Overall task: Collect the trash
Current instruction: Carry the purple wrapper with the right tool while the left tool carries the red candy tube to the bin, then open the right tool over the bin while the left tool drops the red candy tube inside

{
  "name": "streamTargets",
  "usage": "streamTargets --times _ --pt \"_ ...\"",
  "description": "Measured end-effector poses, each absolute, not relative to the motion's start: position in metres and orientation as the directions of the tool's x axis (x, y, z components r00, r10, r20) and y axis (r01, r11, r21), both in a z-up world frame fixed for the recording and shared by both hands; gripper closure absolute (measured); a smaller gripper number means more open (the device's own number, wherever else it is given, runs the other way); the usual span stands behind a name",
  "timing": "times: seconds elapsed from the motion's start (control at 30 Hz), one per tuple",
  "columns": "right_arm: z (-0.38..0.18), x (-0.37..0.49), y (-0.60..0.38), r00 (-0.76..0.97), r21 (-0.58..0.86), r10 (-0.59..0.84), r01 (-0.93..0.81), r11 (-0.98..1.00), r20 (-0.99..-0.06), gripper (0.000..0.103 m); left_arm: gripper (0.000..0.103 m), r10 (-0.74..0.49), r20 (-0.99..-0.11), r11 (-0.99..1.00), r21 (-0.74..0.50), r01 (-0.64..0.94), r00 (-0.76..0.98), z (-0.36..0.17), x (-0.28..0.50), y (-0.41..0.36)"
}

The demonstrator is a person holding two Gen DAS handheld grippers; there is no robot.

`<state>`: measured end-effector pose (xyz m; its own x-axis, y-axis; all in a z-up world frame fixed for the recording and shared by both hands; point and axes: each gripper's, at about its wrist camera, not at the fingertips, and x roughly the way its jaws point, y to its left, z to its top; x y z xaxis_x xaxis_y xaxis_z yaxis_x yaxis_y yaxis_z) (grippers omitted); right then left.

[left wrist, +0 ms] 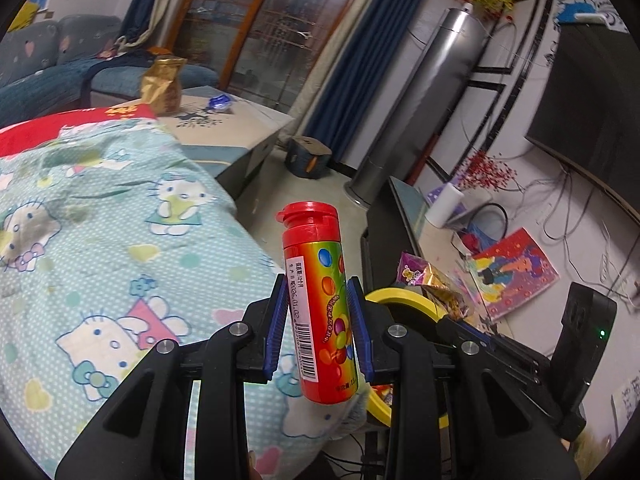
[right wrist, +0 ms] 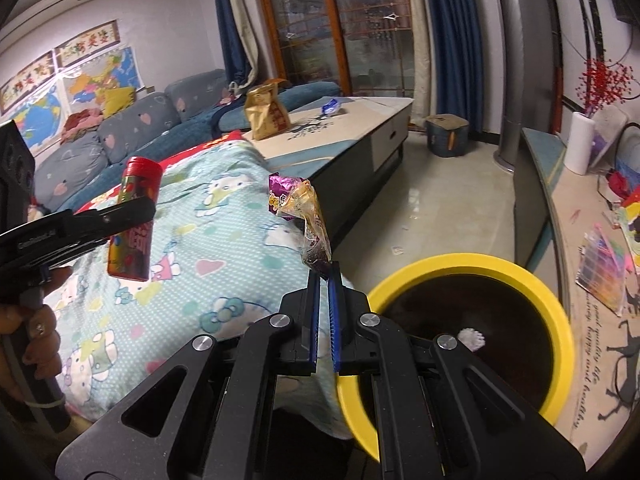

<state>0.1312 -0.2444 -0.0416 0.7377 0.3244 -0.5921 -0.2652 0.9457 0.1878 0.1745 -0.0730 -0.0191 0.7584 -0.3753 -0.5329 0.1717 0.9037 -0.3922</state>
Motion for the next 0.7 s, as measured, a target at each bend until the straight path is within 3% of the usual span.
streamTargets --times 0.7 --pt "-0.082 0.111 -0.335 0.690 0.171 0.137 -0.019 0.985 -0.711 0.101 0.074 -0.506 -0.583 0.862 -0.332 0.382 0.636 -0.047 0.183 -0.181"
